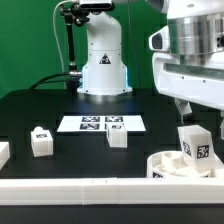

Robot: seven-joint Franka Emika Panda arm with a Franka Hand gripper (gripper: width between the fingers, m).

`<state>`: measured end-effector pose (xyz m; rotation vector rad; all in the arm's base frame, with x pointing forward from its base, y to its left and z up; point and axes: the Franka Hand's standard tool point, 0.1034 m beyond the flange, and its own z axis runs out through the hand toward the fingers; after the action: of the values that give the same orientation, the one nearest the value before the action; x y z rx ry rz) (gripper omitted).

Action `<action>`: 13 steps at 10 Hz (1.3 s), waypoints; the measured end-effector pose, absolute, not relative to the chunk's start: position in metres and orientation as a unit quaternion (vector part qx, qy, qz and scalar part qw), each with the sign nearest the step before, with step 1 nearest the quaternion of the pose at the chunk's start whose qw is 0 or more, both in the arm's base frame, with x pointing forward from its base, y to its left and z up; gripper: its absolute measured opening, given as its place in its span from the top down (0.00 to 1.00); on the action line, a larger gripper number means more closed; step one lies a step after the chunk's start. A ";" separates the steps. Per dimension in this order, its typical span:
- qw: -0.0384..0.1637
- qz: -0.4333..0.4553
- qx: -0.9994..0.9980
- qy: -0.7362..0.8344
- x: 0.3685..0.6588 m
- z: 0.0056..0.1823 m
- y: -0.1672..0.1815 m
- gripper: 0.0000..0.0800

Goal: Assemble stool

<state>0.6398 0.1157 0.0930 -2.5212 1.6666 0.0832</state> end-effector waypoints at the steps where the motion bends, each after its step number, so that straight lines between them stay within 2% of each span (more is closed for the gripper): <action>1: 0.062 0.025 -0.839 0.540 0.641 0.102 0.117 0.19; 5: 0.064 0.014 -0.917 0.395 0.641 0.102 0.116 0.19; 9: 0.052 -0.005 -0.984 0.169 0.642 0.102 0.122 0.19; 11: 0.037 -0.014 -0.999 0.037 0.641 0.103 0.127 0.19; 13: 0.036 -0.016 -0.999 -0.027 0.641 0.102 0.124 0.19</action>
Offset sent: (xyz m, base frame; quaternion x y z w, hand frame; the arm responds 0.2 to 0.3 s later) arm 0.0000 0.0000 0.0000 0.0000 0.0000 -0.1296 0.9916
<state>0.6415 0.1243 0.1018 -3.0688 -0.0835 -0.0491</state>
